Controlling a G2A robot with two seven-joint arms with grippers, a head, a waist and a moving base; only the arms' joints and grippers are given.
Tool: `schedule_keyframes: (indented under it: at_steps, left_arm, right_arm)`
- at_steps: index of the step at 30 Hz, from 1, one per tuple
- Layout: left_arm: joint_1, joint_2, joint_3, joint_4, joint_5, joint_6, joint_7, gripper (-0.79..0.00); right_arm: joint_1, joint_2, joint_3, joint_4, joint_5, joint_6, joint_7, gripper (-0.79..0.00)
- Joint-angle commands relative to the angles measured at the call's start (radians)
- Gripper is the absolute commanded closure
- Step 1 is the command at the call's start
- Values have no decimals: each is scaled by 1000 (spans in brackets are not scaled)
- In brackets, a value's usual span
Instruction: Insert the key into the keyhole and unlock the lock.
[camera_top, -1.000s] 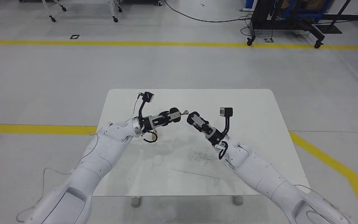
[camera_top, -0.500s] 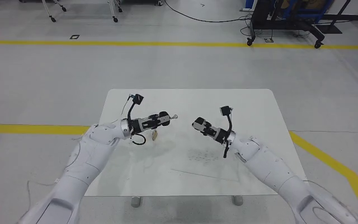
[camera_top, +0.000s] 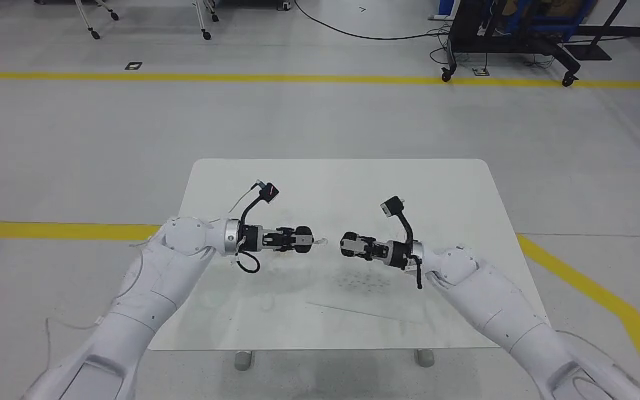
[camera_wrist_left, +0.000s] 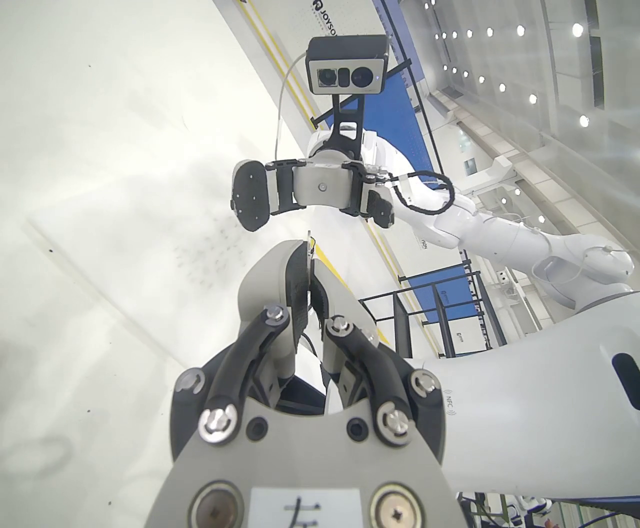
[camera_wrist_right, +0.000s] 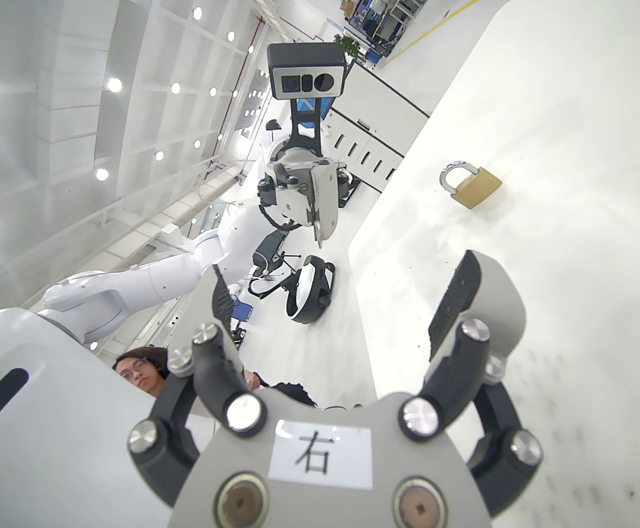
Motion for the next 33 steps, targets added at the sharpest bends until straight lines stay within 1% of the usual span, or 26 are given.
schedule_keyframes:
  at_steps: [1, 2, 8, 13, 18, 22, 23, 26, 29, 30, 31, 33]
  left_arm:
    - [-13, -5, 12, 16, -2, -2, 2, 0]
    - [-18, -8, 16, 22, -3, -2, 2, 0]
    - [-36, -16, 39, 57, -9, -6, 6, 0]
    - [-49, -19, 55, 67, -15, -1, 1, 0]
    - [-56, -21, 77, 67, -25, 8, -9, 0]
    - [-61, -20, 93, 65, -41, 15, -15, 0]
    - [-62, -19, 96, 65, -45, 16, -16, 0]
    - [-66, -17, 105, 68, -50, 17, -17, 0]
    - [-69, -14, 114, 68, -50, 18, -18, 0]
    - [-70, -13, 117, 69, -49, 18, -18, 0]
    - [-72, -13, 120, 70, -48, 17, -17, 0]
    - [-73, -12, 125, 71, -52, 16, -16, 0]
  right_arm:
    - [-4, -5, -4, -7, -3, 13, -1, -406]
    - [-6, -7, -6, -9, 2, 16, 0, -382]
    - [-4, -31, -29, 20, 23, 15, -3, -323]
    - [10, -50, -35, 65, 42, -5, 5, -317]
    - [18, -60, -32, 84, 58, -15, 30, -329]
    - [18, -67, -31, 87, 54, -17, 40, -305]
    - [18, -69, -32, 88, 50, -19, 38, -280]
    - [17, -76, -33, 91, 40, -23, 31, -166]
    - [16, -81, -31, 95, 41, -28, 31, -111]
    - [15, -83, -30, 95, 41, -30, 33, -74]
    - [14, -84, -29, 96, 41, -33, 35, 0]
    - [12, -86, -25, 98, 43, -41, 38, 0]
